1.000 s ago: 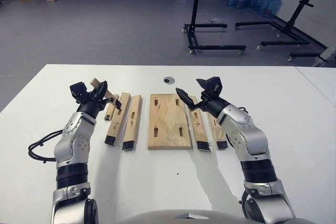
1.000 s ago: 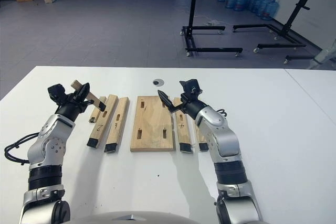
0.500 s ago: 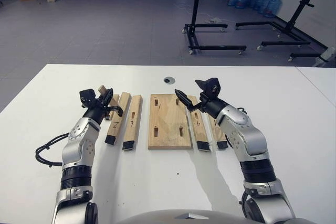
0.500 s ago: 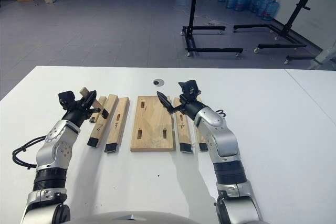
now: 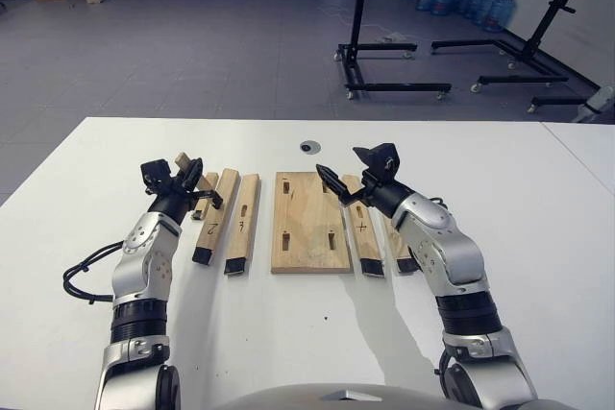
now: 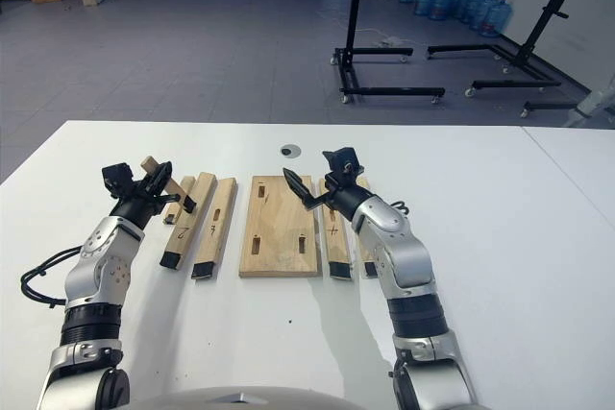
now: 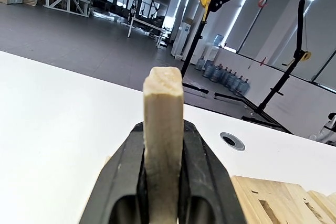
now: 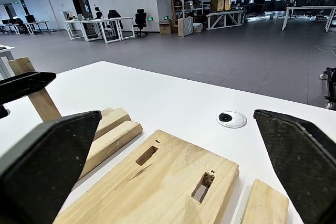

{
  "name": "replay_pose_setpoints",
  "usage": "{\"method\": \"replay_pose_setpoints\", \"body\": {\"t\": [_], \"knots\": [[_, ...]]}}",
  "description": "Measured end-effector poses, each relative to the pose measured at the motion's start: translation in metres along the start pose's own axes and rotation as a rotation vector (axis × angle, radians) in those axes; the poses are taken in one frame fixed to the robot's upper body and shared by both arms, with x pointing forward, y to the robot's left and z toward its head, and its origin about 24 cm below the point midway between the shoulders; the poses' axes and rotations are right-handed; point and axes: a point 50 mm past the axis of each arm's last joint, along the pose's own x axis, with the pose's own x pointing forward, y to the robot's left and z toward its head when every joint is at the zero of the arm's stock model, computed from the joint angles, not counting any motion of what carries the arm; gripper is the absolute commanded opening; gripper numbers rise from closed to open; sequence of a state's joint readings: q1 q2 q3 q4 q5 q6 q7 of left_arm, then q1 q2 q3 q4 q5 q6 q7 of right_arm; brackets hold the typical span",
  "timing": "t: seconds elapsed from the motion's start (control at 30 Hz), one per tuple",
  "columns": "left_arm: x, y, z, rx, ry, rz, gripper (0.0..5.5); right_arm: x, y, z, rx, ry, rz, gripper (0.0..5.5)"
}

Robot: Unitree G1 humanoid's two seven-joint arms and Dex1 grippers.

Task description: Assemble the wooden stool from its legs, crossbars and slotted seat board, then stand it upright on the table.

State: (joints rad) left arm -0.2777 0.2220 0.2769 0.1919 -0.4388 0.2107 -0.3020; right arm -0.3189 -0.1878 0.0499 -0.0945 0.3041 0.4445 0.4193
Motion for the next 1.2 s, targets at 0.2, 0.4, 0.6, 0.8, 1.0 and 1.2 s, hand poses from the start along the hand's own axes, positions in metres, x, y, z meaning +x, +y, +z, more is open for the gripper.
{"method": "replay_pose_setpoints", "body": {"t": [0.2,0.4,0.6,0.8,1.0,1.2], "knots": [[0.004,0.0,-0.008,0.02,0.013,0.008,0.39,0.0,0.0,0.0,-0.004,0.002,-0.002,5.33],[0.005,-0.002,-0.009,0.047,0.008,0.004,0.39,0.001,0.001,-0.001,-0.003,0.004,0.001,5.33],[0.003,-0.007,-0.01,0.15,0.009,-0.011,0.39,0.001,0.003,-0.002,-0.004,0.006,0.008,5.33],[-0.004,-0.007,-0.011,0.215,0.009,-0.019,0.39,0.001,0.003,-0.002,-0.004,0.007,0.008,5.33],[-0.007,-0.01,-0.015,0.263,-0.001,-0.037,0.39,0.001,0.003,-0.002,-0.005,0.008,0.008,5.33],[-0.012,-0.009,-0.027,0.262,-0.033,-0.04,0.39,0.001,0.004,-0.003,-0.008,0.007,0.01,5.33]]}}
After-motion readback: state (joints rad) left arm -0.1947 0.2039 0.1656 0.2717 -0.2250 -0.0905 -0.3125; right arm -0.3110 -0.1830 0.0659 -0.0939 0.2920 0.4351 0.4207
